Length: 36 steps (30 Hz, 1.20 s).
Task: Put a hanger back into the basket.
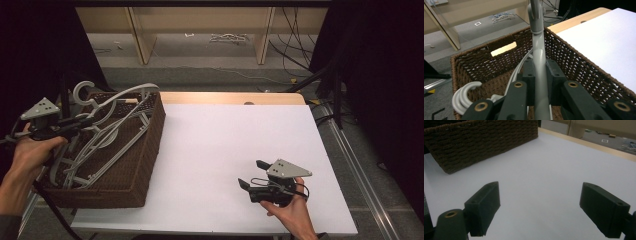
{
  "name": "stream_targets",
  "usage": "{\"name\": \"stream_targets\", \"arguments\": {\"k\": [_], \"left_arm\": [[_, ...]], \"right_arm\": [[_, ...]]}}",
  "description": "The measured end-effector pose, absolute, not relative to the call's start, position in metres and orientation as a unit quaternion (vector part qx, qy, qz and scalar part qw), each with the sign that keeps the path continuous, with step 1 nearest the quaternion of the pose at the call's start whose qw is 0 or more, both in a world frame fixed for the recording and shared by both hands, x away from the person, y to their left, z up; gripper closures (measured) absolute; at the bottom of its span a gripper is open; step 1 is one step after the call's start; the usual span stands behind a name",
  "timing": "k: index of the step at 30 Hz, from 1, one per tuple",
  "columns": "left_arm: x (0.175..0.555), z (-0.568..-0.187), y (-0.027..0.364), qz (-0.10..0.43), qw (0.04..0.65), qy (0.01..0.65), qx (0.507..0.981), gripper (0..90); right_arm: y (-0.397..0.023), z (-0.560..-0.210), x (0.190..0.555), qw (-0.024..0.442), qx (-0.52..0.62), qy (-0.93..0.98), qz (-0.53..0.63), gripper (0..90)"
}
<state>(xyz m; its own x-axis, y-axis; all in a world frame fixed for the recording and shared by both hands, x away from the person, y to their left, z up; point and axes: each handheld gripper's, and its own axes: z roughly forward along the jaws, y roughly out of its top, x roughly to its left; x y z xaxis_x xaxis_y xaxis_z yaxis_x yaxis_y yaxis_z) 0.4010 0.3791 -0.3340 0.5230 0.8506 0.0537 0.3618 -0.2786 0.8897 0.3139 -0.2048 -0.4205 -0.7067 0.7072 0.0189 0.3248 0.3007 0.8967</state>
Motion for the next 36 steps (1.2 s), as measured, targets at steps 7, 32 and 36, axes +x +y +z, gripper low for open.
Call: {"name": "stream_targets", "arguments": {"k": [7,32,36], "left_arm": [[0.397,-0.337,0.384,0.274,0.432,0.403,0.759,79.7],[0.399,-0.353,0.392,0.242,0.4,0.422,0.777,79.6],[0.403,-0.357,0.387,0.23,0.393,0.408,0.791,79.6]], "right_arm": [[-0.204,-0.422,0.314,0.192,0.328,0.782,0.493,17.6],[-0.205,-0.422,0.315,0.189,0.328,0.785,0.49,17.6],[-0.205,-0.422,0.315,0.189,0.328,0.786,0.489,17.6]]}}
